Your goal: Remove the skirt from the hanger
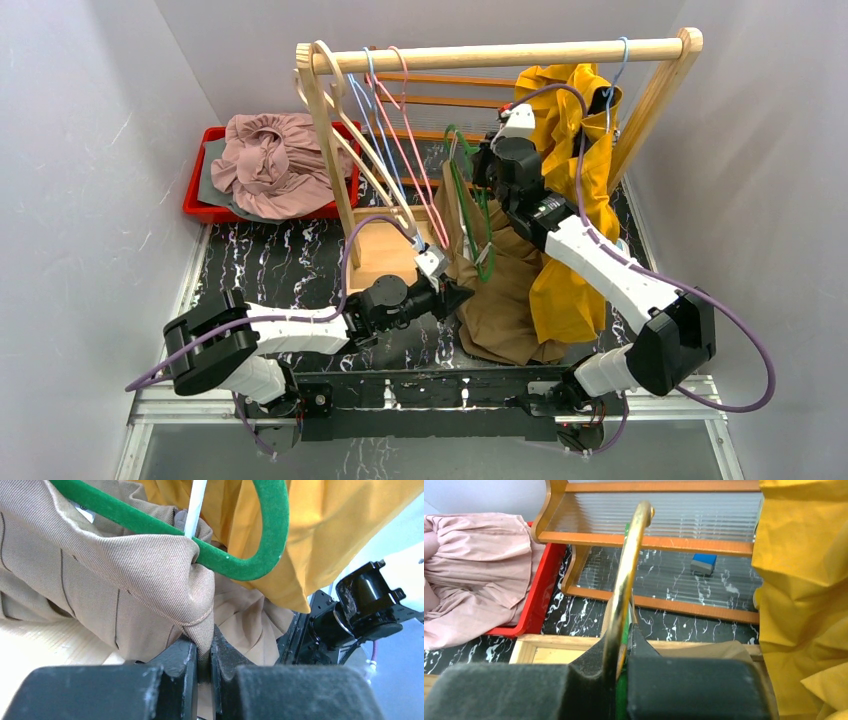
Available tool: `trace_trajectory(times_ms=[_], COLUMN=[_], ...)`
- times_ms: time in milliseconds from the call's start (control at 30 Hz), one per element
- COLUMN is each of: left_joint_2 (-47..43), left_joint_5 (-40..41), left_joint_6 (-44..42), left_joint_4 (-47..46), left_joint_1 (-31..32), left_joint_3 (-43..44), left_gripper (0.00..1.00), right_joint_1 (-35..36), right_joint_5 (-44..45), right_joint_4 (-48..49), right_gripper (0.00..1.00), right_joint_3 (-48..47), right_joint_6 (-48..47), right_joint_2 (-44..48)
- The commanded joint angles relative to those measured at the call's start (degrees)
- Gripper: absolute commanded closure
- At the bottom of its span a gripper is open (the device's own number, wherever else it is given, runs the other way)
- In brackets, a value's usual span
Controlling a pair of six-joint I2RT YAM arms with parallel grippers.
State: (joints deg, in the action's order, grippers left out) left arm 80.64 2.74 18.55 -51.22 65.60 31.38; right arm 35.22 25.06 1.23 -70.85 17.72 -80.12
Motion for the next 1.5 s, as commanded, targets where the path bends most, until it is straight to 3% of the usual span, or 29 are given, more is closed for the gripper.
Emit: trace_trajectory(times_ms=[0,133,267,400,500,567,700,867,967,1033,1100,1300,1467], left_joint_2=[-0.59,0.72,2.23,1.24,-1.87,-6.43,-13.73,-17.42,-13.17,-9.64,-7.4,-3.43,-2.51], left_joint_5=[-19.53,-22.42,-28.62,-23.87,-17.68,-13.16,-9.65,-10.4,-11.13,-10.55,-7.93,0.64,6.58], left_joint_6=[0.9,2.14,0.92,-0.39,-1.54,-2.7,-5.53,-3.91,-2.89,-2.88,-3.13,-4.52,-3.38], left_joint_4=[-0.51,-0.41,-0.99,0.53,5.0,6.87,14.25,11.58,11.68,11.74,10.82,10.89,9.85], left_joint_1=[5.54,5.59,6.55,6.55,6.49,6.49,6.08,5.98,5.99,5.97,5.93,5.59,4.94], left_joint_3=[-1.16,-0.58,1.5,0.15,-1.12,-2.41,-1.9,0.38,6.23,10.03,12.22,15.83,16.94], left_gripper=[1.0,1.0,1.0,0.99,0.6,0.34,0.2,0.17,0.17,0.09,0.03,0.05,0.02], right_joint_1=[-4.54,-4.59,-5.55,-5.78,-5.82,-6.14,-6.39,-6.39,-6.39,-6.31,-6.31,-6.13,-4.03], right_joint_5=[7.33,8.84,7.21,1.3,-0.69,-6.92,-20.12,-26.63,-28.29,-30.11,-29.13,-20.62,-19.93], right_joint_4=[21.9,24.97,27.74,23.95,23.12,21.94,16.84,13.12,12.28,12.28,11.62,4.11,5.24], right_gripper=[1.0,1.0,1.0,1.0,1.0,1.0,1.0,1.0,1.0,1.0,1.0,1.0,1.0], right_joint_3=[-5.68,-5.71,-10.08,-12.86,-7.51,-3.75,-0.55,1.33,0.93,0.2,-0.52,-3.5,-1.29], right_joint_6=[4.73,4.24,1.65,0.32,0.12,-1.52,-4.02,-0.86,3.33,4.32,4.92,4.23,1.88], right_joint_2=[4.66,6.21,1.92,0.21,4.21,6.81,9.87,11.77,11.82,11.21,10.38,6.68,7.37])
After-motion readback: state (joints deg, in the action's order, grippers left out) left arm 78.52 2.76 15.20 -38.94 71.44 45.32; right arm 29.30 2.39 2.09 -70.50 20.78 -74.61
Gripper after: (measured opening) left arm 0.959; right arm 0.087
